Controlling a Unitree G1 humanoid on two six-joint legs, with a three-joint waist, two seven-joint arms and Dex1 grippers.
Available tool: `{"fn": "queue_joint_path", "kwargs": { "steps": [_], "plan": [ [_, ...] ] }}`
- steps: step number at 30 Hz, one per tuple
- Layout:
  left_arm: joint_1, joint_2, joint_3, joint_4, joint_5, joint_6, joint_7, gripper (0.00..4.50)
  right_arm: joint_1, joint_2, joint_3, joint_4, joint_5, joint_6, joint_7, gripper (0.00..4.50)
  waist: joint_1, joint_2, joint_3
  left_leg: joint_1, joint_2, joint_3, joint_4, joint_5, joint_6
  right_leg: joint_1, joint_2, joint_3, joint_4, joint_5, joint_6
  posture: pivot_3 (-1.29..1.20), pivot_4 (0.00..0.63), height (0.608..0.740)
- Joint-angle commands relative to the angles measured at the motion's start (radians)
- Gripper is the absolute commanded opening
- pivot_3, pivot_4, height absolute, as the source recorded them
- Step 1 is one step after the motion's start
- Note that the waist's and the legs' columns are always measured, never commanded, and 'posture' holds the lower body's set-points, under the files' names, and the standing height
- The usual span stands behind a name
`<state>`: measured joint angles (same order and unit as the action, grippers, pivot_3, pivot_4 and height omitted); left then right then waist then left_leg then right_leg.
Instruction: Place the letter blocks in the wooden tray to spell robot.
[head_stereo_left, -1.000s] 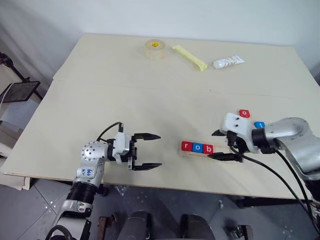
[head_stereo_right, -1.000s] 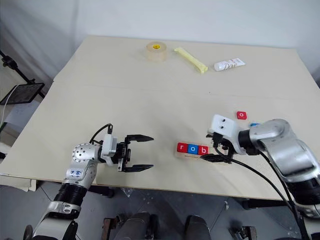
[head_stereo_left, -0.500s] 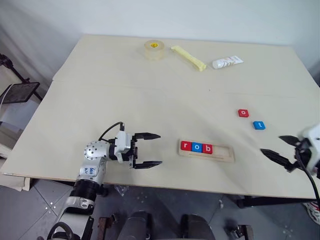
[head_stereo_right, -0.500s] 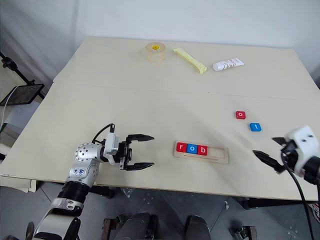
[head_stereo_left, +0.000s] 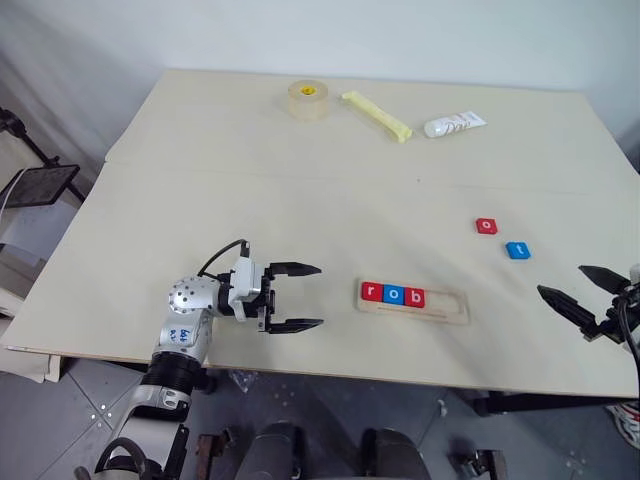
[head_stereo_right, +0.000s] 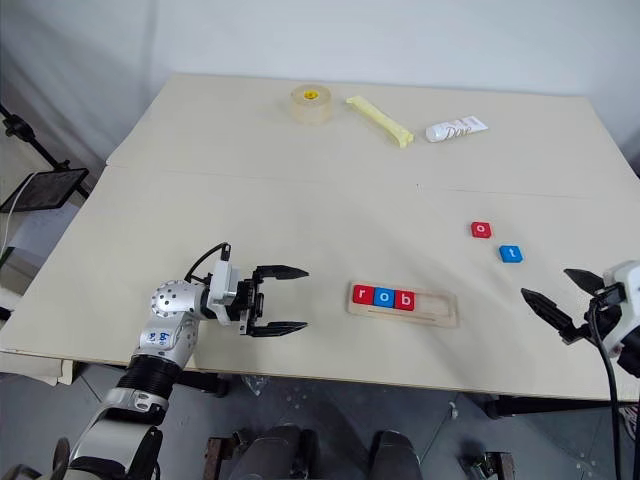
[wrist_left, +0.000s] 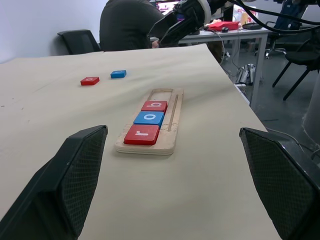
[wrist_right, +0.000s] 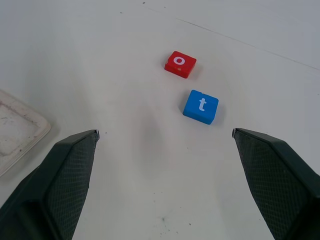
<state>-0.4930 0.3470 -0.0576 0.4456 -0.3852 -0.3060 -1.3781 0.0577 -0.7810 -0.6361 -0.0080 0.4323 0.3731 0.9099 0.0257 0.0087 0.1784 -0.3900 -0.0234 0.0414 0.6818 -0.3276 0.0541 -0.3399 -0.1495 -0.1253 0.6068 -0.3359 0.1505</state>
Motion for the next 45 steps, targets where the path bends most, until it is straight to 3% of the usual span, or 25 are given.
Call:
{"fn": "queue_joint_path", "kwargs": {
  "steps": [1, 8, 13, 19, 24, 29, 36, 39, 45],
  "plan": [
    [-0.006, 0.005, 0.007, -0.012, -0.002, -0.011, -0.006, 4.50, 0.001, -0.009, -0.011, -0.032, 0.030, 0.006, -0.010, 4.48, -0.001, 0.000, 0.000, 0.000, 0.000, 0.000, 0.000, 0.000, 0.000, 0.000, 0.000, 0.000, 0.000, 0.000, 0.000, 0.00, 0.150, 0.740],
    [0.004, 0.006, 0.007, -0.022, -0.004, -0.010, -0.005, 4.50, -0.057, -0.020, 0.032, -0.042, 0.046, 0.062, -0.049, 4.48, -0.002, 0.000, 0.000, 0.000, 0.000, 0.000, 0.000, 0.000, 0.000, 0.000, 0.000, 0.000, 0.000, 0.000, 0.000, 0.00, 0.150, 0.740],
    [0.009, 0.002, 0.003, -0.028, -0.004, -0.010, -0.003, 4.50, -0.243, 0.003, 0.157, 0.016, 0.006, 0.141, -0.167, 4.48, -0.009, 0.001, 0.000, 0.000, 0.001, 0.000, 0.000, 0.000, 0.000, -0.001, 0.000, 0.000, 0.000, 0.000, 0.000, 0.00, 0.150, 0.740],
    [0.023, -0.001, 0.002, -0.050, -0.006, -0.010, 0.005, 4.50, -0.565, 0.104, 0.330, 0.304, -0.118, 0.101, -0.328, 4.48, -0.018, 0.001, 0.000, 0.000, 0.000, 0.000, 0.000, 0.000, 0.000, -0.001, 0.000, 0.000, 0.002, 0.000, 0.000, 0.00, 0.150, 0.740],
    [0.050, 0.003, 0.003, -0.083, -0.005, -0.005, 0.019, 4.50, -0.707, 0.152, 0.385, 0.562, -0.197, -0.004, -0.398, 4.48, -0.016, 0.001, 0.000, -0.001, -0.001, -0.004, -0.001, 0.000, 0.000, -0.003, 0.000, -0.002, 0.005, 0.000, 0.000, 0.00, 0.150, 0.740],
    [0.074, 0.006, 0.002, -0.118, -0.007, 0.003, 0.037, 4.50, -0.793, 0.195, 0.408, 0.755, -0.243, -0.111, -0.432, 4.48, -0.030, 0.001, 0.000, -0.001, -0.001, -0.004, -0.001, 0.000, 0.000, -0.003, 0.000, -0.002, 0.005, 0.000, 0.000, 0.00, 0.150, 0.740],
    [0.096, 0.014, 0.003, -0.145, -0.007, 0.008, 0.055, 4.50, -0.836, 0.225, 0.403, 0.870, -0.246, -0.167, -0.448, 4.48, -0.034, 0.001, 0.000, -0.001, 0.000, -0.003, -0.001, 0.000, 0.000, -0.003, 0.000, -0.002, 0.005, 0.000, 0.000, 0.00, 0.150, 0.740],
    [0.097, 0.013, 0.002, -0.149, -0.007, 0.010, 0.058, 4.50, -0.854, 0.234, 0.390, 0.904, -0.240, -0.169, -0.473, 3.86, -0.036, 0.001, 0.000, -0.001, 0.000, -0.003, -0.001, 0.000, 0.000, -0.002, 0.000, -0.002, 0.005, 0.000, 0.000, 0.00, 0.150, 0.740],
    [0.087, 0.007, -0.003, -0.139, -0.004, 0.007, 0.061, 4.50, -0.868, 0.236, 0.385, 0.880, -0.236, -0.153, -0.487, 1.86, -0.031, 0.001, 0.000, -0.001, 0.000, -0.003, -0.001, 0.000, 0.000, -0.002, 0.000, -0.002, 0.005, 0.000, 0.000, 0.00, 0.150, 0.740]
  ]
}}
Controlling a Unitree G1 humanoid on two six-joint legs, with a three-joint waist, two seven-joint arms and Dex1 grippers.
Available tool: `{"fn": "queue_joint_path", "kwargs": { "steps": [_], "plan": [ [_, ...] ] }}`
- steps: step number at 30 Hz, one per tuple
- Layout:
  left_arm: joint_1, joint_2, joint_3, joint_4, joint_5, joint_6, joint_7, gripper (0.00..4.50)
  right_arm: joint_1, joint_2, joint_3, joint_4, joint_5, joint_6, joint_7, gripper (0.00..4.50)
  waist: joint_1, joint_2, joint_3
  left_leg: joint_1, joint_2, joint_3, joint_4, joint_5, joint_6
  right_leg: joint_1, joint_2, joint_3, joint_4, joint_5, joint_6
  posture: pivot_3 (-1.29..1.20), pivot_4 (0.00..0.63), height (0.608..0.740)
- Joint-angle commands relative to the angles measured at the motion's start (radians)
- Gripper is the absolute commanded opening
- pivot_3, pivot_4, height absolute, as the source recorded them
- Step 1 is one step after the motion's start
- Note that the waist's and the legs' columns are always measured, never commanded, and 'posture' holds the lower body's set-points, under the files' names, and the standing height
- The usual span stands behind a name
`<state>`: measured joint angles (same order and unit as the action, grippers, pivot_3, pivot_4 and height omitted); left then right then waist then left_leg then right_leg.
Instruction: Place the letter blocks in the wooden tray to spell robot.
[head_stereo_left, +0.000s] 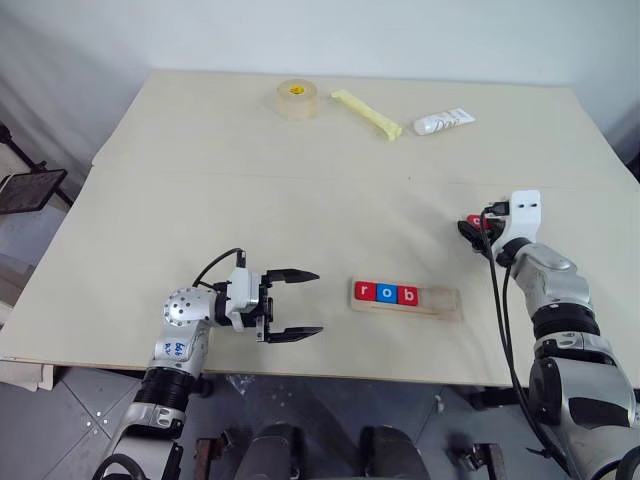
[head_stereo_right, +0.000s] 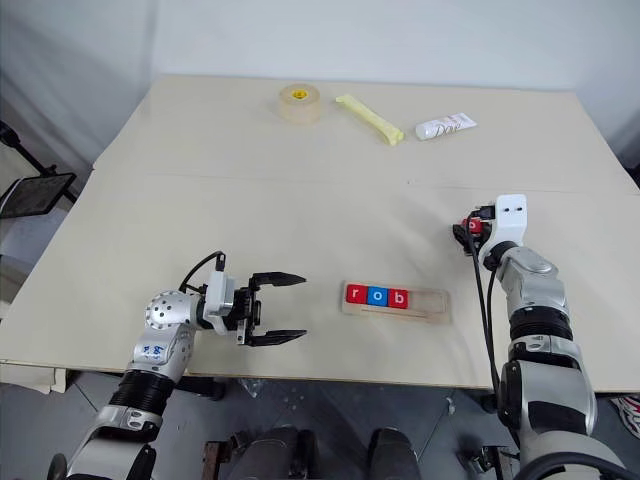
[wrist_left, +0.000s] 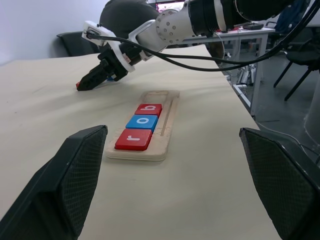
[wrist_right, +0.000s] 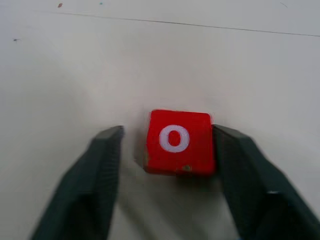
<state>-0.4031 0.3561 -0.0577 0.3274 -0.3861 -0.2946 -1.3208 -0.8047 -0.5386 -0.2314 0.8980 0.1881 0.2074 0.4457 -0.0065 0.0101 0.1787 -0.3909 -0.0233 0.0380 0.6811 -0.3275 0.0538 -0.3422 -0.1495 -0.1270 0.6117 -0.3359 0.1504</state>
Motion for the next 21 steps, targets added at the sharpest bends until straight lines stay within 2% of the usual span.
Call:
{"fn": "queue_joint_path", "kwargs": {
  "steps": [1, 3, 7, 11, 17, 21],
  "plan": [
    [-0.005, -0.003, -0.003, -0.019, -0.003, -0.005, 0.004, 4.50, 0.003, -0.009, -0.026, -0.073, 0.016, 0.026, -0.029, 1.50, 0.002, 0.000, 0.000, 0.000, 0.000, 0.000, 0.000, 0.000, 0.000, 0.000, 0.000, 0.000, 0.000, 0.000, 0.000, 0.00, 0.150, 0.740],
    [-0.008, -0.005, -0.003, -0.017, -0.003, -0.006, 0.004, 4.50, 0.025, -0.012, -0.035, -0.156, 0.029, 0.053, -0.032, 1.46, 0.002, 0.000, 0.000, 0.000, 0.000, 0.000, 0.000, 0.000, 0.000, 0.000, 0.000, 0.000, 0.000, 0.000, 0.000, 0.00, 0.150, 0.740],
    [-0.013, -0.006, 0.000, -0.013, -0.007, -0.006, 0.002, 4.50, 0.158, -0.010, -0.074, -0.506, 0.094, 0.192, -0.057, 1.46, 0.006, 0.001, 0.000, -0.001, 0.000, -0.001, -0.001, 0.000, 0.000, -0.001, 0.000, 0.000, 0.000, 0.000, 0.000, 0.00, 0.150, 0.740],
    [-0.011, 0.003, 0.003, -0.001, -0.013, -0.009, -0.020, 4.50, 0.420, 0.000, -0.147, -0.991, 0.175, 0.400, -0.119, 1.46, 0.016, 0.001, 0.000, -0.001, 0.000, -0.003, -0.001, 0.000, 0.000, -0.001, 0.000, -0.001, 0.001, 0.000, 0.000, 0.00, 0.150, 0.740],
    [-0.033, 0.015, 0.009, 0.031, -0.021, -0.020, -0.065, 4.50, 0.705, 0.068, -0.274, -1.371, 0.274, 0.561, -0.206, 1.46, 0.024, 0.001, 0.000, 0.000, 0.000, 0.000, -0.001, 0.000, 0.000, 0.000, 0.000, 0.001, -0.001, 0.000, 0.000, 0.00, 0.150, 0.740],
    [-0.076, 0.026, 0.014, 0.090, -0.022, -0.039, -0.118, 4.50, 0.874, 0.165, -0.281, -1.504, 0.307, 0.590, -0.245, 1.46, 0.029, 0.001, 0.000, 0.000, 0.000, 0.001, -0.001, 0.000, 0.000, -0.001, 0.001, 0.002, 0.000, 0.000, 0.000, 0.00, 0.150, 0.740]
  ]
}}
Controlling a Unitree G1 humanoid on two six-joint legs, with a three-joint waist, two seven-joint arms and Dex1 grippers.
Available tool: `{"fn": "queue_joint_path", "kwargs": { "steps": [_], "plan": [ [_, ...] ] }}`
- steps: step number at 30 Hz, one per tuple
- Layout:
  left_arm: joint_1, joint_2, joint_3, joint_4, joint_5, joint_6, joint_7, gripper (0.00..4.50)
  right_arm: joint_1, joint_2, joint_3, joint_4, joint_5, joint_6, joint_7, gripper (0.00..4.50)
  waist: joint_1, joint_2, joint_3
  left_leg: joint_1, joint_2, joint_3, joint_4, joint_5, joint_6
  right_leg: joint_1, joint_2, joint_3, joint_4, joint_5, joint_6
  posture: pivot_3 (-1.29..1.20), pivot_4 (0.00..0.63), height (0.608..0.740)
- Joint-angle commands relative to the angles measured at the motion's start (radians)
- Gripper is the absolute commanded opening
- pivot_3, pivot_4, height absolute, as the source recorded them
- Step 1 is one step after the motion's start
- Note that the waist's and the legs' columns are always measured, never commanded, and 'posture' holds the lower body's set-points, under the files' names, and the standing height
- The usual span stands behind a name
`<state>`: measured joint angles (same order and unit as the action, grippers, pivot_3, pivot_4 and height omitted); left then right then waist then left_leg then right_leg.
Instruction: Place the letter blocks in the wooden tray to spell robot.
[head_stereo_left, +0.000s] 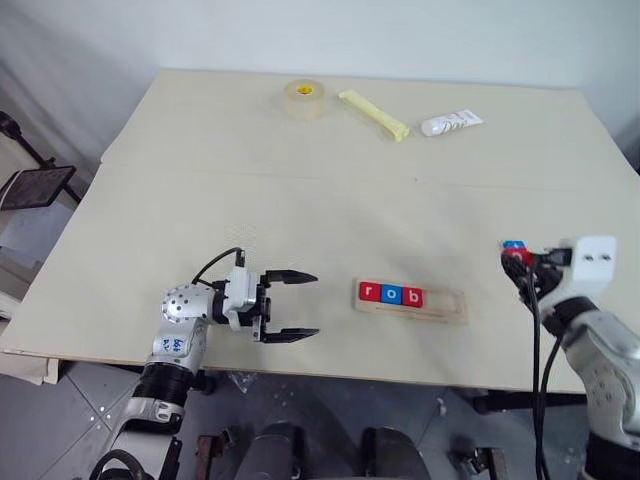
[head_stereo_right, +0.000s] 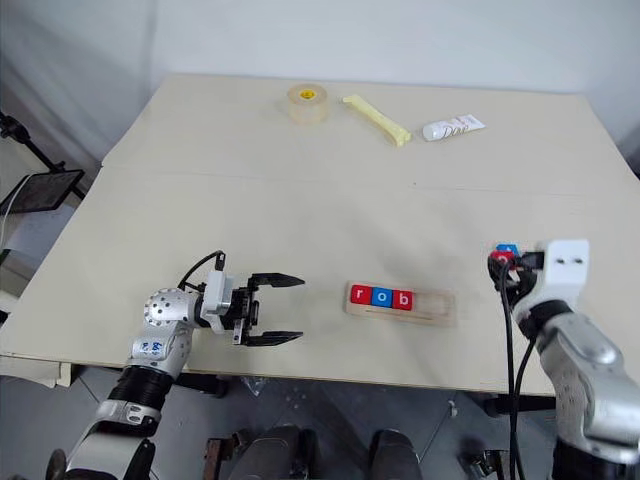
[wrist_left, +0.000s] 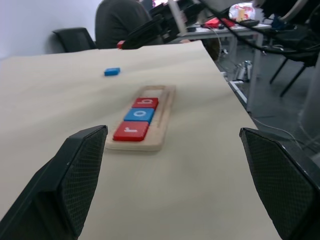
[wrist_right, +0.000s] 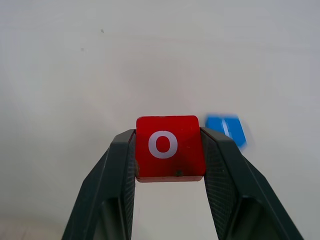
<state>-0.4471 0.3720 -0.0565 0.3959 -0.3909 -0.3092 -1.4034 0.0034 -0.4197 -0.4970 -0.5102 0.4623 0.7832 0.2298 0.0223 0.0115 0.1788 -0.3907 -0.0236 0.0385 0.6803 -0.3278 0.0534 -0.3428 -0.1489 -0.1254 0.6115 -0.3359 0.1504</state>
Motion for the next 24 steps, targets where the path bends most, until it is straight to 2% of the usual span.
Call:
{"fn": "queue_joint_path", "kwargs": {
  "steps": [1, 7, 13, 21, 22, 24],
  "plan": [
    [-0.044, 0.008, 0.014, 0.035, -0.016, -0.029, -0.041, 4.50, 0.087, 0.064, -0.011, -0.102, 0.030, 0.011, -0.039, 1.46, 0.001, 0.000, 0.000, 0.000, 0.000, 0.000, 0.000, 0.000, 0.000, 0.000, 0.000, 0.000, 0.000, 0.000, 0.000, 0.00, 0.150, 0.740],
    [-0.069, -0.007, 0.013, 0.066, -0.011, -0.041, -0.058, 4.50, 0.106, 0.118, 0.022, -0.063, 0.006, -0.026, -0.071, 1.46, -0.004, 0.000, 0.000, 0.002, -0.001, 0.004, 0.000, 0.000, 0.000, -0.001, 0.000, 0.004, 0.000, 0.000, 0.000, 0.00, 0.150, 0.740],
    [-0.060, -0.011, 0.013, 0.053, -0.011, -0.039, -0.058, 4.50, 0.104, 0.124, 0.035, -0.007, -0.008, -0.073, -0.069, 1.46, -0.003, 0.000, 0.000, 0.002, 0.000, 0.004, -0.001, 0.000, 0.000, -0.001, 0.001, 0.005, 0.001, 0.000, 0.000, 0.00, 0.150, 0.740],
    [-0.037, -0.007, 0.012, 0.022, -0.013, -0.027, -0.045, 4.50, 0.141, 0.111, 0.043, -0.007, -0.019, -0.119, -0.049, 4.28, -0.001, 0.000, 0.000, 0.002, 0.000, 0.003, -0.001, 0.000, 0.000, -0.001, 0.001, 0.005, 0.001, 0.000, 0.000, 0.00, 0.150, 0.740],
    [-0.035, -0.007, 0.012, 0.018, -0.013, -0.025, -0.044, 4.50, 0.148, 0.095, 0.041, -0.017, -0.014, -0.117, -0.033, 4.45, -0.001, 0.000, 0.000, 0.002, 0.000, 0.003, -0.001, 0.000, 0.000, -0.001, 0.001, 0.005, 0.000, 0.000, 0.000, 0.00, 0.150, 0.740],
    [-0.032, -0.007, 0.011, 0.014, -0.012, -0.022, -0.040, 4.50, 0.160, 0.058, 0.044, -0.034, -0.005, -0.109, 0.005, 4.45, -0.002, 0.000, 0.000, 0.002, -0.001, 0.004, -0.001, 0.000, 0.000, -0.001, 0.001, 0.006, 0.000, 0.000, 0.000, 0.00, 0.150, 0.740]
  ]
}}
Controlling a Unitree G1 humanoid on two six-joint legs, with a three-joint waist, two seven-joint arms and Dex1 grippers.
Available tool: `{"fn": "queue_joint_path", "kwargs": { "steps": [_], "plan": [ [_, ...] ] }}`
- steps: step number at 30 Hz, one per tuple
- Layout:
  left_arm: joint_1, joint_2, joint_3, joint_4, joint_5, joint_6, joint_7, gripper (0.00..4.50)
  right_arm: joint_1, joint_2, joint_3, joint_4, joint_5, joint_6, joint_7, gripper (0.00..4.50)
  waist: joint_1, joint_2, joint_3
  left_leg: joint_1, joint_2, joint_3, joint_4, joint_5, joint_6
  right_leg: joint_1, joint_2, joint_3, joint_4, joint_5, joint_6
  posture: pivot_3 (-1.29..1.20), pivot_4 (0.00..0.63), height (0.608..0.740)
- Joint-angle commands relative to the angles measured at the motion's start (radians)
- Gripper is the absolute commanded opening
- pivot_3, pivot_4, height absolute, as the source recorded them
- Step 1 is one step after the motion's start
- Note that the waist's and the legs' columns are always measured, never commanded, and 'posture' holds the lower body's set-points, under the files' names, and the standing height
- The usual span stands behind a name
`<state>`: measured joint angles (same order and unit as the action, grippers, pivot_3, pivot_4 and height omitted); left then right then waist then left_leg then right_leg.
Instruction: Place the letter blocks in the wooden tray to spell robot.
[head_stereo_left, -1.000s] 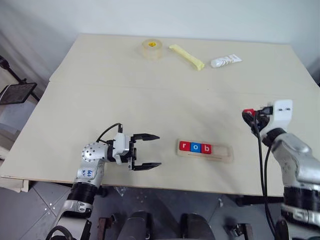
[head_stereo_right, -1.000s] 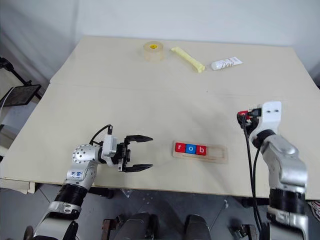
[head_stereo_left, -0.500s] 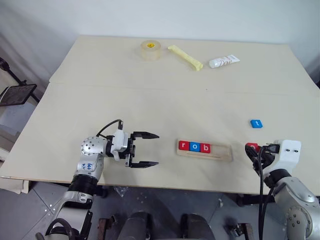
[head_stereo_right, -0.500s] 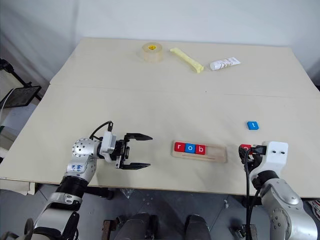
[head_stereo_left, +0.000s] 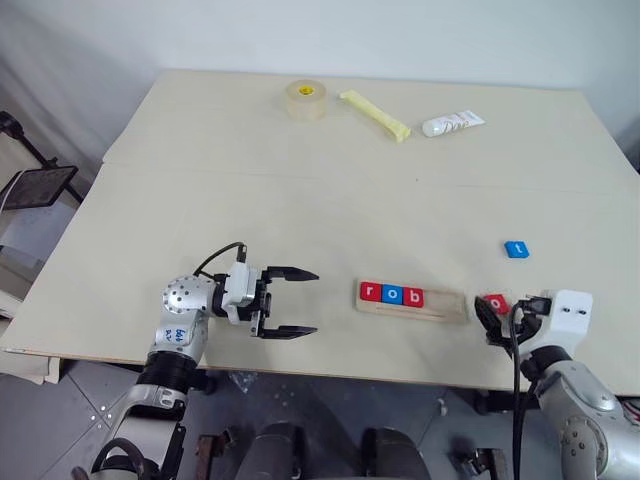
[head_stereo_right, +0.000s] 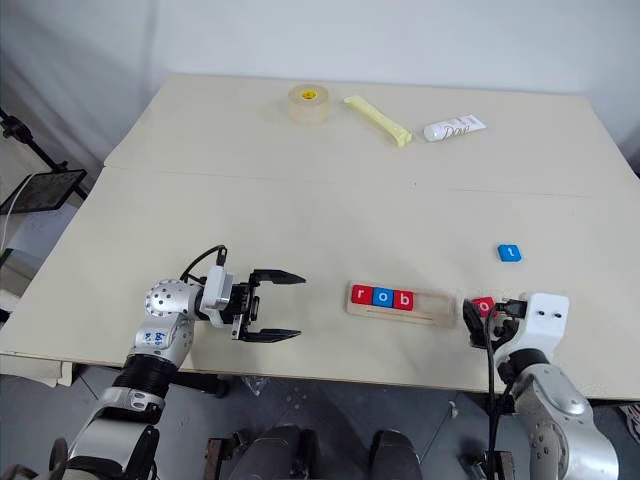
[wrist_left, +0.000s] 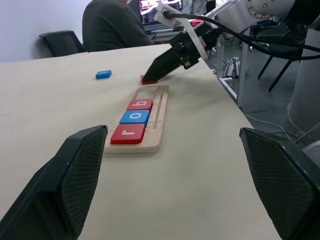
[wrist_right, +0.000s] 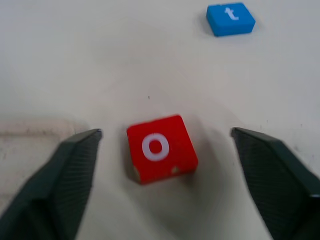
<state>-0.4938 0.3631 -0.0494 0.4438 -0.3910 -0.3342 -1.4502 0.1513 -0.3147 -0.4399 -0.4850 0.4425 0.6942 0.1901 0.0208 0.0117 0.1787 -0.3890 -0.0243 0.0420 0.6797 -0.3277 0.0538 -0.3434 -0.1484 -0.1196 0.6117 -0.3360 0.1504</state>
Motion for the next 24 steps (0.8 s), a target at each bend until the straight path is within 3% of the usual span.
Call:
{"fn": "queue_joint_path", "kwargs": {
  "steps": [1, 8, 15, 18, 24],
  "plan": [
    [0.016, 0.001, 0.004, -0.036, -0.011, 0.004, 0.007, 4.50, 0.026, -0.080, 0.002, -0.074, 0.016, -0.021, 0.084, 4.45, 0.000, 0.000, 0.000, 0.000, 0.000, 0.000, 0.000, 0.000, 0.000, 0.000, 0.000, 0.000, 0.000, 0.000, 0.000, 0.00, 0.150, 0.740],
    [0.016, -0.012, -0.003, -0.031, -0.009, 0.004, 0.011, 4.50, 0.082, -0.520, 0.035, -0.030, -0.003, -0.085, 0.516, 4.45, 0.002, 0.000, 0.000, 0.000, 0.000, 0.001, 0.001, 0.000, 0.001, 0.001, 0.000, 0.000, -0.002, 0.000, 0.000, 0.00, 0.150, 0.740],
    [0.029, -0.018, -0.009, -0.048, -0.010, 0.006, 0.012, 4.50, -0.005, -0.795, 0.167, 0.229, -0.120, -0.338, 0.855, 4.45, 0.003, -0.001, 0.001, 0.000, 0.001, 0.001, 0.001, 0.000, 0.001, 0.003, 0.000, -0.002, -0.005, 0.000, 0.000, 0.00, 0.150, 0.740],
    [0.056, -0.014, -0.010, -0.084, -0.016, 0.015, 0.019, 4.50, -0.144, -0.847, 0.274, 0.404, -0.194, -0.477, 0.952, 4.45, 0.000, -0.001, 0.001, 0.000, 0.001, 0.002, 0.002, 0.000, 0.001, 0.003, -0.001, -0.002, -0.005, 0.000, 0.000, 0.00, 0.150, 0.740],
    [0.121, 0.007, -0.002, -0.167, -0.016, 0.047, 0.053, 4.50, -0.496, -0.826, 0.490, 0.785, -0.348, -0.704, 1.123, 4.45, -0.012, -0.001, 0.001, -0.001, 0.002, 0.002, 0.002, 0.000, 0.001, 0.003, -0.001, -0.004, -0.007, 0.000, 0.000, 0.00, 0.150, 0.740]
  ]
}}
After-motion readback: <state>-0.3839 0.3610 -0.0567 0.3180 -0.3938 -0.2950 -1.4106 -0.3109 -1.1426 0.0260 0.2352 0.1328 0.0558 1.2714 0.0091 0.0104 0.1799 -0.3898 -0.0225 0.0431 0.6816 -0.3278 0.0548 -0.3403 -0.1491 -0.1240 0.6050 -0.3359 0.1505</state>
